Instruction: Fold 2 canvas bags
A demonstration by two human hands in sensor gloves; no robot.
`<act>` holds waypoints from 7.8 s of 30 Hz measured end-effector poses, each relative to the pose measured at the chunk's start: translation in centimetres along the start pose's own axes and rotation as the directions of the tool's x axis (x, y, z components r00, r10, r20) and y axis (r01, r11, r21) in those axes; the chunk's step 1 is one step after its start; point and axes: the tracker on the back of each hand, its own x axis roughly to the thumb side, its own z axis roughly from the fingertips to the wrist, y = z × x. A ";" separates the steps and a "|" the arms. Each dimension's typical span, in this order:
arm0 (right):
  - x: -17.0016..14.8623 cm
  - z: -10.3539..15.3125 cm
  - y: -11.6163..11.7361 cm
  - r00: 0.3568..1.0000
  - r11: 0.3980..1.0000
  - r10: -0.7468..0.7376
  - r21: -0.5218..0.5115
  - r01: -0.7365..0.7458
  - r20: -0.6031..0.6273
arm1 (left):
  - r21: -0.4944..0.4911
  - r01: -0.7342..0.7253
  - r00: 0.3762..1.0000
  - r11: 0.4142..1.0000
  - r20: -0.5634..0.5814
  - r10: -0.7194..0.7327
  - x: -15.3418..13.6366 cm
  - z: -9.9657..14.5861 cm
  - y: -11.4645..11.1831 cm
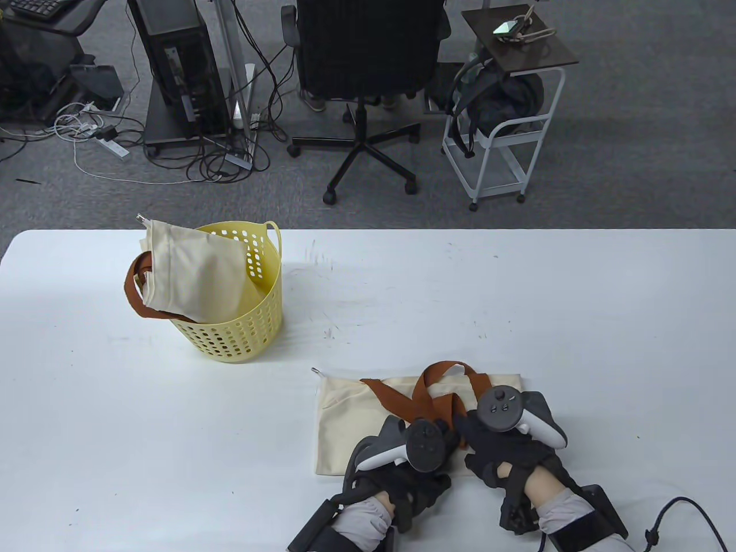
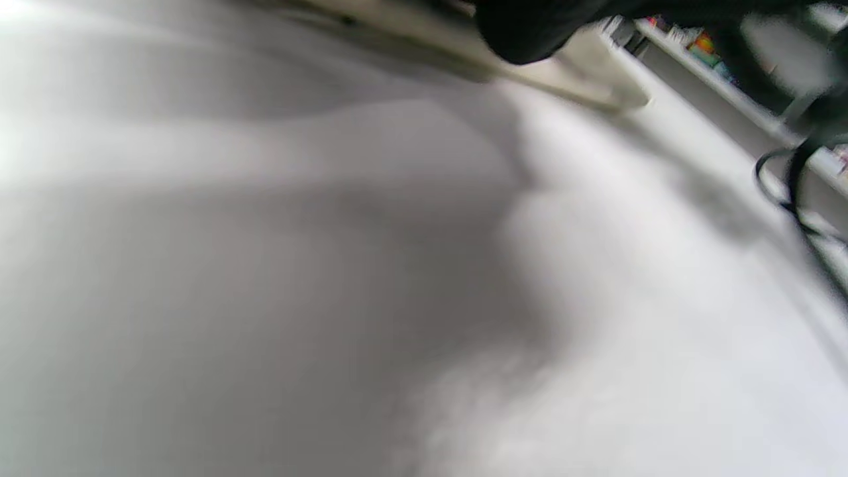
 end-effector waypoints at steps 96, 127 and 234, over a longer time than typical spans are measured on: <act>2.5 1.2 2.0 0.983 0.924 0.184 -0.343 -0.169 0.012 | -0.004 -0.271 0.959 0.963 0.088 0.270 -2.9 0.0 1.1; 1.0 -1.7 2.2 0.978 0.963 0.195 -0.176 -0.206 -0.075 | 0.340 -0.490 0.763 0.803 -0.277 0.583 -15.3 8.0 3.3; -4.6 2.3 -2.9 0.900 0.832 -0.436 -0.384 0.400 -0.009 | 0.073 -0.042 0.998 0.996 0.040 0.039 -0.1 -0.5 0.6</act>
